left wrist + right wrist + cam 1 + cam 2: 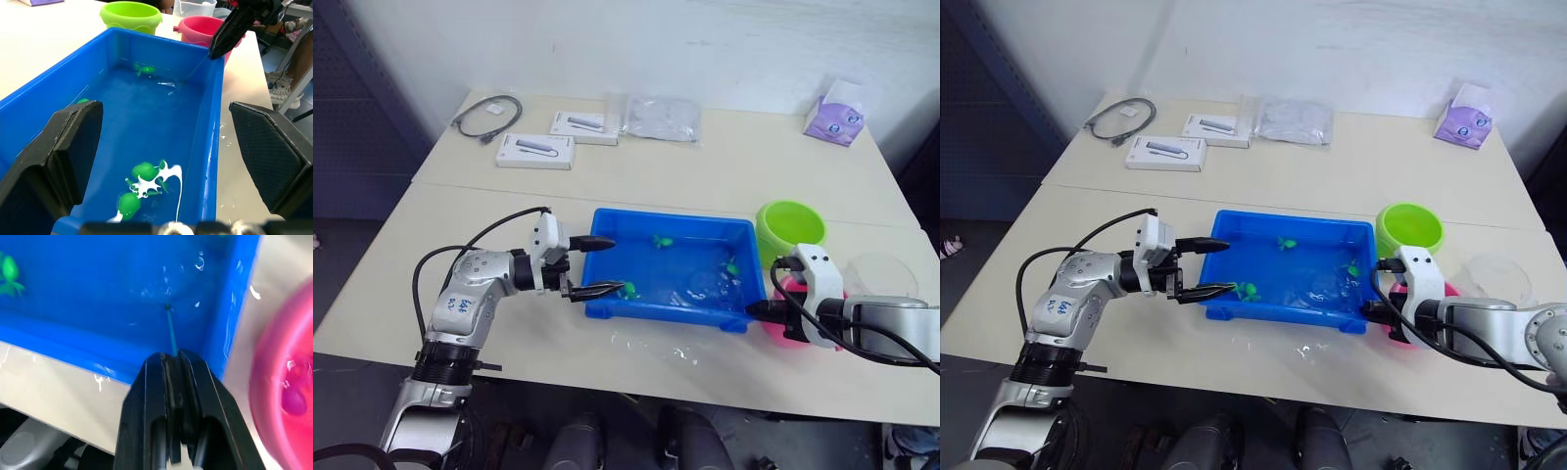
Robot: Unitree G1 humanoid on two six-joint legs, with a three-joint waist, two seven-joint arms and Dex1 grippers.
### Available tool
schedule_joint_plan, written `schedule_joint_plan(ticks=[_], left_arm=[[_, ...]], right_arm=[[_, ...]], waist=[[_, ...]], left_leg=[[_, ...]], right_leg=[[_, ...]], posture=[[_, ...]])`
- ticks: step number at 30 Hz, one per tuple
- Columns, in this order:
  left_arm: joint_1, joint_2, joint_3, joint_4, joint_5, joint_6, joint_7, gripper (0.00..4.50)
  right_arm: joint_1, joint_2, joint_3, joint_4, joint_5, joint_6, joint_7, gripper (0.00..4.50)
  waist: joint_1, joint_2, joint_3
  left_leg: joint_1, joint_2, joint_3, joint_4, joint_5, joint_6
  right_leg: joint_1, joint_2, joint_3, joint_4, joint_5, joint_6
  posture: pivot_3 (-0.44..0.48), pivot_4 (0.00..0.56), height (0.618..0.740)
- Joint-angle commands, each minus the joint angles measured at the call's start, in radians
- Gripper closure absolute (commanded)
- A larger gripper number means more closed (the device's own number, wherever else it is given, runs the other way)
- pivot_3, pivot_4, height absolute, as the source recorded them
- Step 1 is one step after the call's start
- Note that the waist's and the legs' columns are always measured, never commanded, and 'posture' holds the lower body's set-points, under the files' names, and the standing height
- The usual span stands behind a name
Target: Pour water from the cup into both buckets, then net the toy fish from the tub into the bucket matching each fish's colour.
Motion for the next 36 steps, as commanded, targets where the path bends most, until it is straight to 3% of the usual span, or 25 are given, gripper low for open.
schedule_joint_plan(ticks=[1, 13, 19, 23, 26, 36], left_arm=[[-0.003, -0.005, 0.009, -0.012, -0.01, -0.024, -0.001, 0.06], [0.005, -0.015, 0.005, -0.005, -0.007, -0.038, 0.0, 0.06], [0.012, -0.002, 0.017, 0.011, -0.005, -0.046, -0.003, 0.06], [0.001, 0.0, 0.017, 0.033, -0.004, -0.055, -0.009, 0.06], [-0.013, -0.002, 0.015, 0.045, -0.006, -0.057, -0.014, 0.06], [-0.071, -0.013, 0.016, 0.088, -0.018, -0.052, -0.043, 0.06]], right_arm=[[0.006, -0.016, -0.053, -0.02, 0.006, -0.007, -0.02, 4.5], [-0.095, -0.003, -0.014, -0.021, 0.006, -0.051, -0.159, 4.5], [-0.003, 0.028, -0.048, -0.124, -0.074, -0.103, -0.13, 4.5], [0.137, 0.094, -0.152, -0.217, -0.247, -0.163, 0.004, 4.5], [0.249, 0.142, -0.251, -0.295, -0.392, -0.211, 0.196, 4.5], [0.509, 0.223, -0.526, -0.37, -0.527, -0.248, 0.46, 4.5]], waist=[[0.0, 0.0, 0.0], [0.001, 0.0, 0.0], [0.002, 0.0, 0.0], [0.003, 0.0, 0.0], [0.003, 0.0, 0.0], [0.002, 0.0, 0.0]], left_leg=[[0.0, 0.0, 0.0, 0.0, 0.0, 0.0], [0.0, 0.0, 0.0, 0.0, 0.0, 0.0], [-0.001, 0.0, -0.001, 0.0, 0.0, 0.0], [-0.001, 0.0, 0.0, 0.0, 0.0, 0.0], [-0.001, 0.0, -0.001, 0.0, 0.0, 0.0], [0.0, -0.001, -0.001, -0.001, 0.0, 0.001]], right_leg=[[0.0, 0.0, 0.0, 0.0, 0.0, 0.0], [0.0, 0.0, 0.0, -0.001, 0.0, 0.0], [0.0, 0.0, -0.001, -0.001, 0.0, 0.0], [0.0, 0.001, -0.001, -0.001, 0.0, 0.0], [0.001, 0.001, -0.001, 0.0, 0.0, 0.001], [0.001, 0.001, 0.0, 0.001, 0.001, 0.002]], posture=[[0.0, 0.15, 0.739], [0.0, 0.15, 0.739], [0.0, 0.15, 0.739], [0.0, 0.15, 0.739], [0.0, 0.15, 0.739], [0.0, 0.15, 0.739]])
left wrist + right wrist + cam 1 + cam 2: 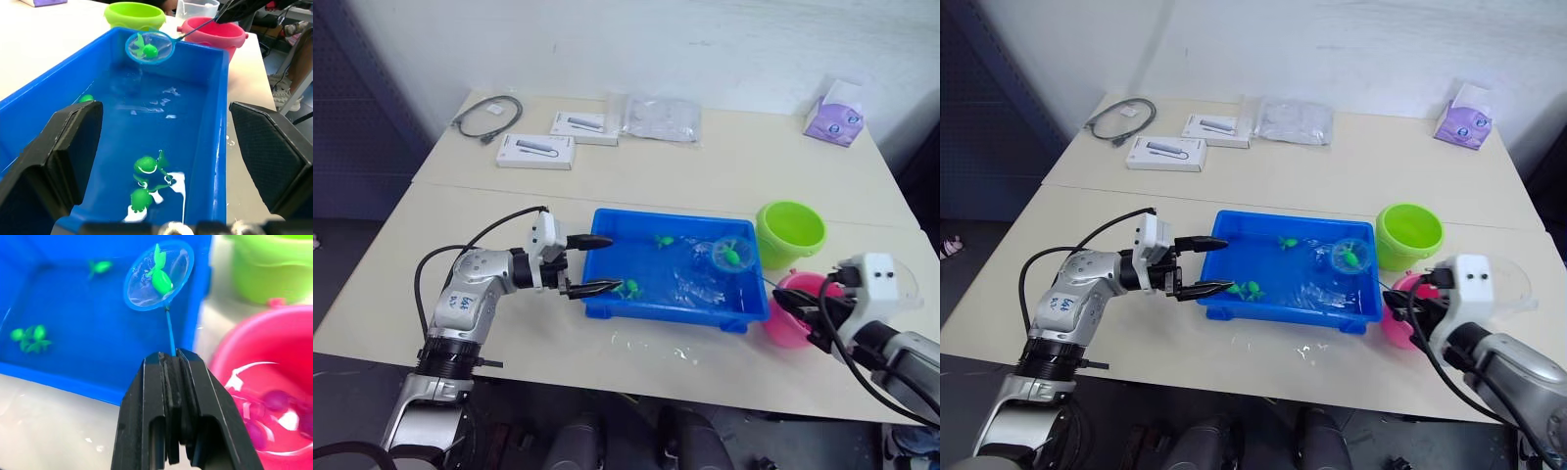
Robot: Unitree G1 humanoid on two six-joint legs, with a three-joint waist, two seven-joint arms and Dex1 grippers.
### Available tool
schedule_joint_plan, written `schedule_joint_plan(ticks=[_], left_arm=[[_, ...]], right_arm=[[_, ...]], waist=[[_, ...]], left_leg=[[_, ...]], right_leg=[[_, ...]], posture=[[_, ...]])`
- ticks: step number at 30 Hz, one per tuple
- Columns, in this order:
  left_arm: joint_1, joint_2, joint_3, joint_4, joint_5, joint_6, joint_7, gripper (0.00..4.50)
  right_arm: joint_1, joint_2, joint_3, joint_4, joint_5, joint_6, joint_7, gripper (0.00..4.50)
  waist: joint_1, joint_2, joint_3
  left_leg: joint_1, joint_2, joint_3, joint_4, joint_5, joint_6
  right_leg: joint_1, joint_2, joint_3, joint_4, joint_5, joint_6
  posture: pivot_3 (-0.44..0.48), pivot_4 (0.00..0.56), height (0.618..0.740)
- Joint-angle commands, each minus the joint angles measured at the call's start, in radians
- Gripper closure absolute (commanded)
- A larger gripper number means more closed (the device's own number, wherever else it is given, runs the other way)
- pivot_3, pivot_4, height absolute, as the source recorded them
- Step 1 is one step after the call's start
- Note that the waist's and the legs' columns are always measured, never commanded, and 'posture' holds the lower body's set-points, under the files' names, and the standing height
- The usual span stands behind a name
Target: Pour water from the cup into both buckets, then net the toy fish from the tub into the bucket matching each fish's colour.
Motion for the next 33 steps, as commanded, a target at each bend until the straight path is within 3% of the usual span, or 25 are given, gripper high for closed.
schedule_joint_plan(ticks=[1, 11, 18, 23, 33], left_arm=[[-0.045, -0.01, 0.009, 0.009, -0.017, -0.01, -0.011, 0.06], [-0.111, -0.048, 0.016, 0.053, -0.024, -0.005, -0.01, 0.06], [-0.133, -0.076, 0.022, 0.074, -0.019, -0.017, 0.011, 0.06], [-0.16, -0.097, 0.03, 0.115, -0.015, -0.044, 0.026, 0.06], [-0.167, -0.099, 0.033, 0.123, -0.023, -0.042, 0.012, 0.06]], right_arm=[[0.048, 0.01, -0.114, -0.05, -0.07, -0.032, 0.157, 4.5], [0.023, 0.056, -0.276, 0.108, -0.179, -0.08, 0.284, 4.5], [-0.08, 0.072, -0.182, 0.203, -0.428, -0.129, 0.358, 4.5], [-0.091, 0.089, -0.043, 0.305, -0.826, -0.357, 0.419, 4.5], [-0.073, 0.082, 0.044, 0.428, -1.326, -0.721, 0.457, 4.5]], waist=[[0.0, 0.0, 0.0], [0.0, 0.0, 0.0], [-0.002, 0.0, 0.0], [0.001, 0.0, 0.0], [-0.002, 0.0, 0.0]], left_leg=[[0.0, 0.0, 0.0, 0.0, 0.0, 0.0], [0.001, 0.0, 0.001, 0.0, 0.0, 0.0], [0.001, -0.001, 0.002, 0.0, 0.0, 0.0], [0.001, -0.001, 0.003, 0.0, 0.0, 0.0], [0.002, -0.002, 0.005, 0.0, 0.001, 0.0]], right_leg=[[0.0, 0.0, 0.0, 0.0, 0.0, 0.0], [0.0, 0.001, 0.001, 0.001, 0.0, 0.0], [0.0, 0.001, 0.002, 0.002, 0.0, 0.0], [-0.001, 0.003, 0.002, 0.004, 0.0, 0.0], [-0.001, 0.008, 0.005, 0.004, 0.001, 0.002]], posture=[[0.0, 0.15, 0.739], [0.0, 0.15, 0.739], [0.0, 0.15, 0.739], [0.0, 0.15, 0.739], [0.0, 0.15, 0.739]])
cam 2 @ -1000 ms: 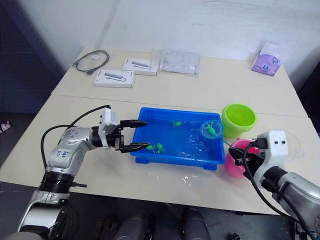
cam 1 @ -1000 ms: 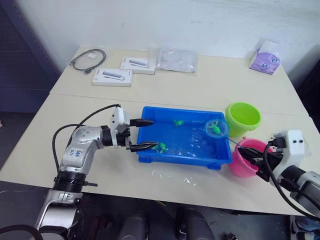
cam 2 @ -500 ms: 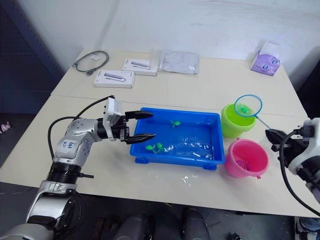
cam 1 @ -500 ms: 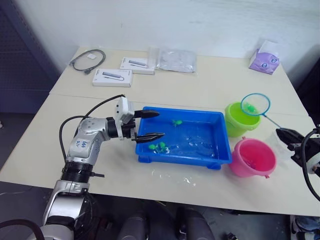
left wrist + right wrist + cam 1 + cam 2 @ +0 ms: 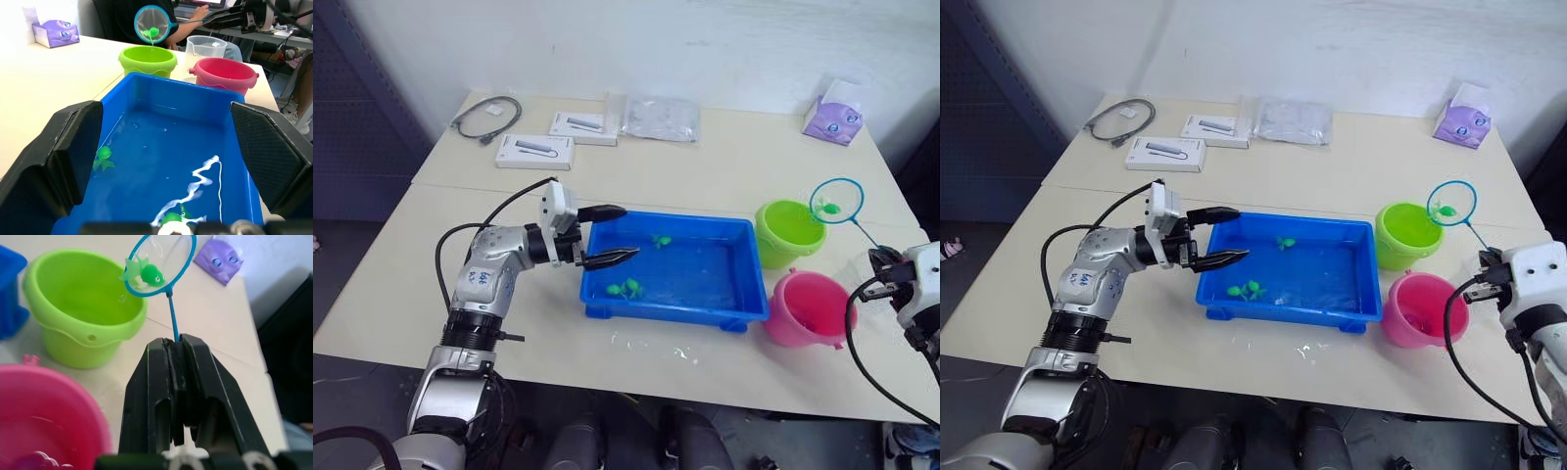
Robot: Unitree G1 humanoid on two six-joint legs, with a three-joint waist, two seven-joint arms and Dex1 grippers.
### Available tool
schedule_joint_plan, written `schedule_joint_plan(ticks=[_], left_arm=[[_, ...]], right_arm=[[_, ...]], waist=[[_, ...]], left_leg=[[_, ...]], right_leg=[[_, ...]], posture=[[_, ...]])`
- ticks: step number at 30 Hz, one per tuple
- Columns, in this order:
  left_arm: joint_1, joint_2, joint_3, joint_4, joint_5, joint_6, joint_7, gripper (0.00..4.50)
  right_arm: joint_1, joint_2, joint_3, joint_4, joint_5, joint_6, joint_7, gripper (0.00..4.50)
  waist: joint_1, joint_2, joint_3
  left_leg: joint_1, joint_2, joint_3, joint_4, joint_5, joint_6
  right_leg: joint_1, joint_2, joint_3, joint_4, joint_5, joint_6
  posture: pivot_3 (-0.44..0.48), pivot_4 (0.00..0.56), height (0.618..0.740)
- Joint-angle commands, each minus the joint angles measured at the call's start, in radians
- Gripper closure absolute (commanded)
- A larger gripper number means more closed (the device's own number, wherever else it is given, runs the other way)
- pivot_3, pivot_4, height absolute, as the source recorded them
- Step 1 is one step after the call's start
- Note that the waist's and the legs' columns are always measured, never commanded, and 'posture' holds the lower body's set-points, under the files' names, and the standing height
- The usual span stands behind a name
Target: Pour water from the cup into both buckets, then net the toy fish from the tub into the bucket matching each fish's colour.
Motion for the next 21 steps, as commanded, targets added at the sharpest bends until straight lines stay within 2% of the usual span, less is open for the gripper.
schedule_joint_plan(ticks=[1, 5, 11, 14, 16, 18, 21], left_arm=[[-0.016, -0.002, 0.014, -0.016, -0.018, -0.01, -0.01, 0.06], [-0.014, -0.001, 0.013, -0.013, -0.018, -0.014, -0.017, 0.06], [-0.01, -0.004, 0.005, -0.006, -0.013, -0.019, -0.035, 0.06], [-0.005, -0.003, 0.0, -0.007, -0.004, -0.026, -0.04, 0.06], [-0.001, -0.002, 0.001, -0.006, 0.001, -0.035, -0.039, 0.06], [0.004, 0.003, 0.005, -0.004, 0.006, -0.048, -0.038, 0.06], [0.015, 0.033, 0.022, 0.012, 0.013, -0.075, -0.045, 0.06]], right_arm=[[0.01, -0.033, 0.008, 0.006, -0.178, -0.153, 0.022, 4.5], [0.04, -0.091, 0.049, 0.036, -0.427, -0.294, -0.002, 4.5], [0.044, -0.136, 0.117, 0.126, -0.76, -0.428, -0.131, 4.5], [0.049, -0.135, 0.111, 0.14, -0.85, -0.45, -0.183, 4.5], [0.047, -0.121, 0.09, 0.137, -0.858, -0.465, -0.201, 4.5], [0.032, -0.087, 0.063, 0.118, -0.793, -0.471, -0.191, 4.5], [-0.019, -0.033, 0.047, 0.047, -0.569, -0.44, -0.073, 4.5]], waist=[[-0.001, 0.0, 0.0], [-0.001, 0.0, 0.0], [-0.002, 0.0, 0.0], [-0.001, 0.0, 0.0], [-0.002, 0.0, 0.0], [-0.002, 0.0, 0.0], [-0.005, 0.0, 0.0]], left_leg=[[0.0, 0.0, 0.0, 0.0, 0.0, 0.0], [0.0, 0.001, 0.0, 0.0, 0.0, -0.001], [0.001, 0.001, 0.001, 0.0, 0.001, -0.002], [0.001, 0.001, 0.001, 0.0, 0.001, -0.002], [0.001, 0.001, 0.002, 0.0, 0.001, -0.003], [0.001, 0.001, 0.002, 0.0, 0.002, -0.003], [0.002, 0.002, 0.001, 0.0, 0.002, -0.004]], right_leg=[[0.0, 0.0, 0.0, 0.0, 0.0, 0.0], [0.0, 0.001, 0.001, 0.0, 0.0, 0.0], [0.0, 0.002, 0.001, 0.0, 0.0, 0.0], [0.0, 0.002, 0.001, 0.0, 0.0, 0.0], [0.0, 0.002, 0.001, 0.0, 0.0, 0.0], [0.0, 0.002, 0.001, 0.0, 0.0, 0.0], [0.0, 0.004, 0.001, 0.0, 0.0, 0.0]], posture=[[0.0, 0.15, 0.739], [0.0, 0.15, 0.739], [0.0, 0.15, 0.739], [0.0, 0.15, 0.739], [0.0, 0.15, 0.739], [0.0, 0.15, 0.739], [0.0, 0.15, 0.739]])
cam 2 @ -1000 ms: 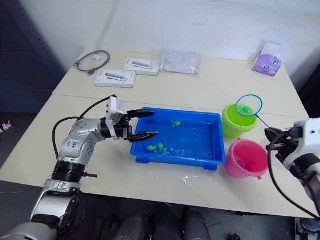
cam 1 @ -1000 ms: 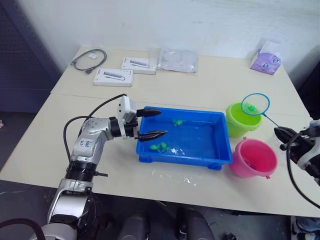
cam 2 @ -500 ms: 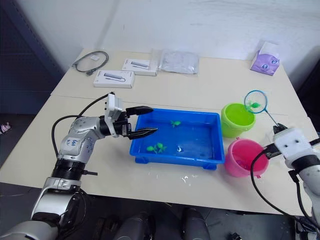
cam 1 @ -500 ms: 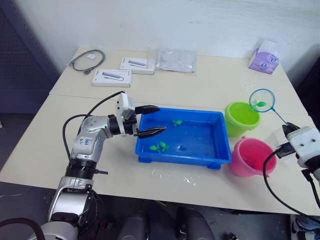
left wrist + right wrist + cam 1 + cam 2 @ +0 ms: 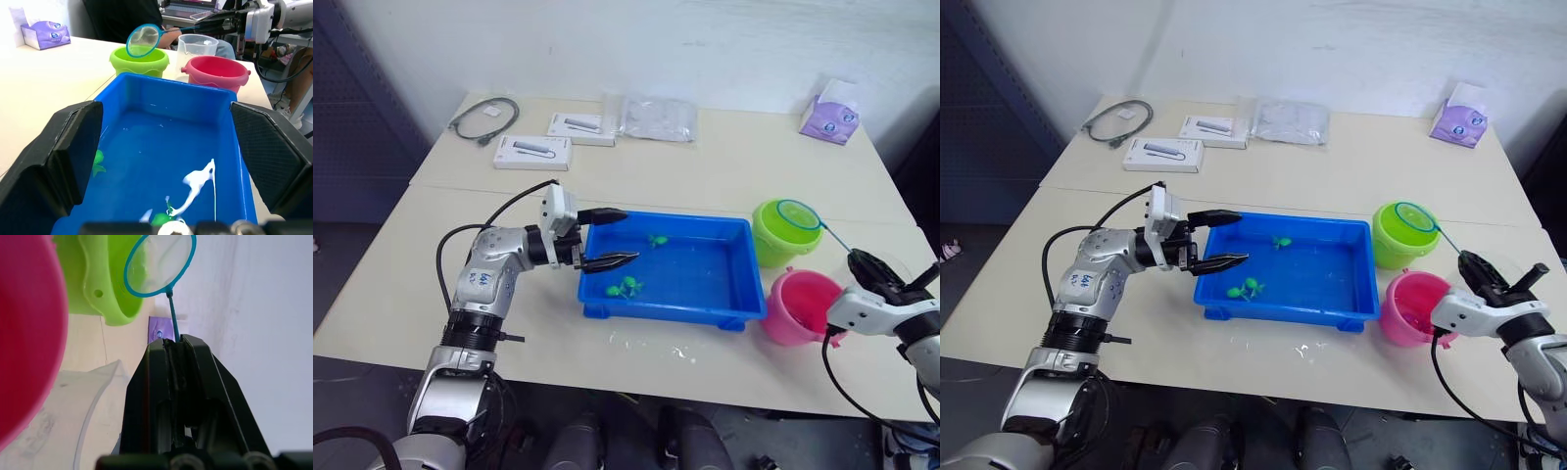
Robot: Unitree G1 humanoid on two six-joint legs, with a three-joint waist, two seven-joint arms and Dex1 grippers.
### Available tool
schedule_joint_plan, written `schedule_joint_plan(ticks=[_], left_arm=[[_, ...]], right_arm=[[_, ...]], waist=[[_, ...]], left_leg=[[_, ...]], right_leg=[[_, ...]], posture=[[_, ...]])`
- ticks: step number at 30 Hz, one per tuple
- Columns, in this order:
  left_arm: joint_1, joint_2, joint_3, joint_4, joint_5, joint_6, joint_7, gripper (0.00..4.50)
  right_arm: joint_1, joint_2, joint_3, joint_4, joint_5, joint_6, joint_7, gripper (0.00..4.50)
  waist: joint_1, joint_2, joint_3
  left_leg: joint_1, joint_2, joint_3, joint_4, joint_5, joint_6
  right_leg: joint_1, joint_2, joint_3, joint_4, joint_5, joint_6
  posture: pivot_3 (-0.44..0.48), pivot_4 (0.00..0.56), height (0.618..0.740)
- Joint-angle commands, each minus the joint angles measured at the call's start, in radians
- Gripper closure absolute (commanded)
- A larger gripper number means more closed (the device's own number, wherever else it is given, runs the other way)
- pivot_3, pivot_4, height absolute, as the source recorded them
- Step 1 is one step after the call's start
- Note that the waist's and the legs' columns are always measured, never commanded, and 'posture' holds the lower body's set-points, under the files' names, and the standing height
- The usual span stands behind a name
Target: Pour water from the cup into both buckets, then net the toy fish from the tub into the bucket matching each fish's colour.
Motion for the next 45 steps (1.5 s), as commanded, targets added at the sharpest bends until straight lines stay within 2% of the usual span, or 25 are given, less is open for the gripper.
schedule_joint_plan(ticks=[1, 4, 6, 9, 14, 19, 21, 26, 32, 35, 45], left_arm=[[0.011, 0.033, 0.029, 0.007, 0.003, -0.042, -0.013, 0.06], [0.029, 0.071, 0.047, 0.016, -0.005, -0.059, -0.034, 0.06], [0.051, 0.114, 0.063, 0.013, -0.015, -0.057, -0.065, 0.06], [0.081, 0.164, 0.075, -0.004, -0.014, -0.064, -0.088, 0.06], [0.135, 0.223, 0.097, -0.05, -0.013, -0.052, -0.075, 0.06], [0.188, 0.232, 0.108, -0.135, -0.03, -0.004, -0.039, 0.06], [0.204, 0.231, 0.109, -0.169, -0.035, 0.015, -0.023, 0.06], [0.226, 0.229, 0.109, -0.232, -0.046, 0.057, 0.014, 0.06], [0.248, 0.232, 0.111, -0.278, -0.052, 0.089, 0.042, 0.06], [0.26, 0.236, 0.113, -0.298, -0.055, 0.101, 0.053, 0.06], [0.284, 0.252, 0.124, -0.337, -0.066, 0.132, 0.075, 0.06]], right_arm=[[-0.051, 0.045, -0.051, -0.112, 0.285, 0.044, 0.135, 4.5], [-0.105, 0.088, -0.047, -0.225, 0.577, 0.196, 0.278, 4.5], [-0.134, 0.062, -0.017, -0.336, 0.795, 0.392, 0.39, 4.5], [-0.155, -0.022, 0.034, -0.45, 0.954, 0.659, 0.489, 4.5], [-0.303, -0.071, 0.137, -0.523, 1.09, 1.025, 0.438, 4.5], [-0.421, -0.033, 0.118, -0.515, 1.296, 1.428, 0.341, 4.5], [-0.479, -0.026, 0.139, -0.495, 1.31, 1.541, 0.303, 4.5], [-0.583, 0.026, 0.198, -0.422, 1.284, 1.658, 0.256, 4.5], [-0.707, 0.191, 0.241, -0.291, 1.221, 1.694, 0.188, 4.5], [-0.754, 0.285, 0.221, -0.221, 1.186, 1.672, 0.15, 4.5], [-0.758, 0.369, 0.199, -0.211, 1.174, 1.603, 0.19, 4.5]], waist=[[-0.005, 0.0, 0.0], [-0.012, 0.0, 0.0], [-0.017, 0.001, 0.0], [-0.019, 0.001, 0.0], [-0.017, 0.0, 0.0], [-0.004, 0.0, 0.0], [-0.003, 0.0, 0.0], [-0.003, 0.0, 0.0], [-0.013, 0.0, 0.0], [-0.023, 0.0, 0.0], [-0.025, 0.0, 0.0]], left_leg=[[0.0, 0.0, 0.001, 0.0, 0.0, 0.0], [0.002, 0.001, 0.0, 0.0, 0.0, -0.001], [0.002, 0.002, 0.0, 0.0, 0.0, -0.001], [0.001, 0.002, -0.002, 0.001, 0.0, -0.001], [0.0, 0.002, -0.004, 0.001, -0.001, 0.002], [-0.002, 0.001, -0.005, 0.001, -0.001, 0.002], [-0.003, 0.0, -0.005, 0.0, -0.001, 0.002], [-0.002, 0.0, -0.005, 0.0, -0.001, 0.002], [-0.003, 0.0, -0.004, 0.0, -0.001, 0.002], [-0.003, -0.001, -0.004, 0.0, -0.001, 0.002], [-0.004, -0.001, -0.003, -0.001, -0.001, 0.002]], right_leg=[[0.0, 0.0, 0.0, 0.0, 0.0, 0.0], [0.0, 0.001, 0.0, 0.001, 0.0, 0.0], [0.0, 0.001, 0.0, 0.002, 0.0, -0.001], [0.0, -0.003, 0.0, 0.003, 0.001, -0.002], [0.0, -0.01, -0.002, 0.001, 0.001, -0.003], [-0.001, -0.012, -0.002, 0.0, 0.001, -0.004], [-0.002, -0.013, -0.003, 0.0, 0.001, -0.004], [-0.002, -0.013, -0.003, -0.003, 0.001, -0.004], [-0.003, -0.012, -0.003, 0.001, 0.001, -0.004], [-0.003, -0.012, -0.003, 0.002, 0.001, -0.004], [-0.003, -0.012, -0.003, 0.002, 0.001, -0.004]], posture=[[0.0, 0.15, 0.739], [0.0, 0.15, 0.739], [0.0, 0.15, 0.739], [0.0, 0.15, 0.739], [0.0, 0.15, 0.739], [0.0, 0.15, 0.739], [0.0, 0.15, 0.739], [0.0, 0.15, 0.739], [0.0, 0.15, 0.739], [0.0, 0.15, 0.739], [0.0, 0.15, 0.739]])
